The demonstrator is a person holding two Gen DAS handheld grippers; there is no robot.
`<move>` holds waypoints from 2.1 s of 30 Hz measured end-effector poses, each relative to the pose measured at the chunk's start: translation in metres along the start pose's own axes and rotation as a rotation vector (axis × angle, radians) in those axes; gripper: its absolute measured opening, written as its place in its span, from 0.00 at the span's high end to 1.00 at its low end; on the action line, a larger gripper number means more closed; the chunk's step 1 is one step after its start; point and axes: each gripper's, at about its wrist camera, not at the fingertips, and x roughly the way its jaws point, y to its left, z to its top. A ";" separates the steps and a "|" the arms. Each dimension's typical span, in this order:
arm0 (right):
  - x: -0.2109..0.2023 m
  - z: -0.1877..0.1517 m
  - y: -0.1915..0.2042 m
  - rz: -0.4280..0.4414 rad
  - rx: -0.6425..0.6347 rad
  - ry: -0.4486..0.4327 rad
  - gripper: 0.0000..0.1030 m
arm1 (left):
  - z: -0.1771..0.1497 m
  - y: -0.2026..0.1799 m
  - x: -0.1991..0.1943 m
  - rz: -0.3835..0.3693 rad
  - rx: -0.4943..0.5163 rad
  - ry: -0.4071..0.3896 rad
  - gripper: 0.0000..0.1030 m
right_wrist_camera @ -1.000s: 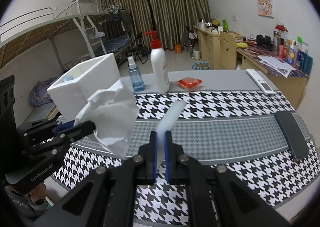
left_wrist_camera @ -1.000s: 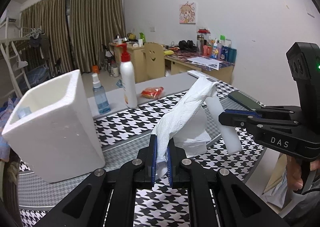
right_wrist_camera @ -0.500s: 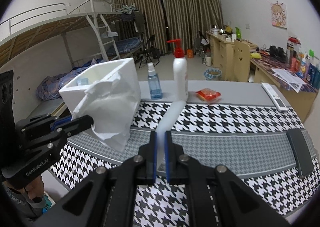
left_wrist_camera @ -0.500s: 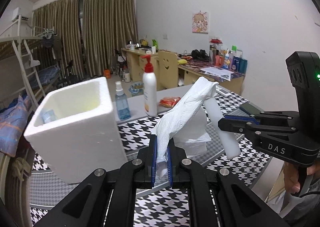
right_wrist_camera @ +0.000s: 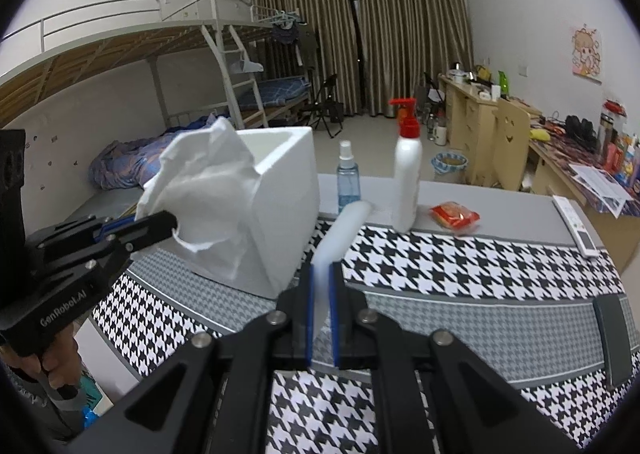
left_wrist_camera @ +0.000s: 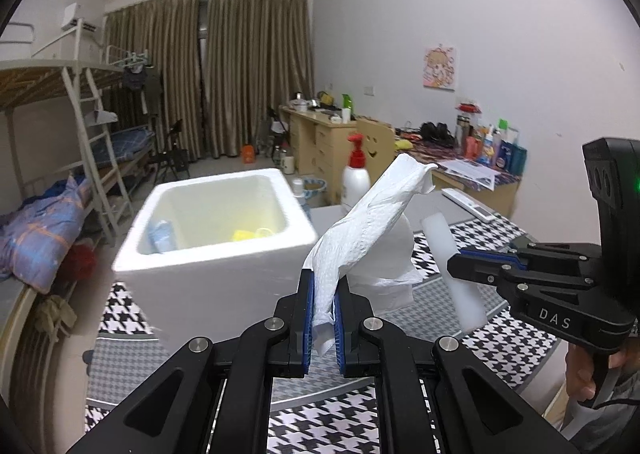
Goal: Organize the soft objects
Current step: 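Lift the tissue and foam stick and carry both toward the white foam box, then lower the foam stick into the foam box with the right tool while the left tool holds the tissue above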
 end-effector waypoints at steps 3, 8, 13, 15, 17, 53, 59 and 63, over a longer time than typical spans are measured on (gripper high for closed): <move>0.002 0.005 0.006 0.006 -0.009 -0.008 0.91 | 0.003 0.007 -0.005 0.028 -0.018 -0.018 0.91; 0.004 0.014 0.015 0.017 -0.023 -0.026 0.91 | 0.009 0.013 -0.010 0.057 -0.025 -0.044 0.91; 0.010 0.021 0.023 0.040 -0.045 -0.033 0.91 | 0.012 0.018 -0.011 0.079 -0.037 -0.046 0.91; 0.010 0.023 0.026 0.045 -0.055 -0.036 0.91 | 0.013 0.021 -0.011 0.089 -0.039 -0.046 0.91; 0.012 0.026 0.028 0.055 -0.059 -0.037 0.91 | 0.014 0.025 -0.012 0.097 -0.045 -0.047 0.91; 0.067 0.093 0.079 0.171 -0.172 -0.060 0.91 | 0.020 0.085 -0.025 0.252 -0.116 -0.097 0.91; 0.080 0.099 0.085 0.175 -0.177 -0.055 0.91 | 0.018 0.093 -0.031 0.273 -0.135 -0.104 0.91; 0.088 0.107 0.090 0.182 -0.178 -0.047 0.91 | 0.015 0.095 -0.033 0.284 -0.139 -0.098 0.91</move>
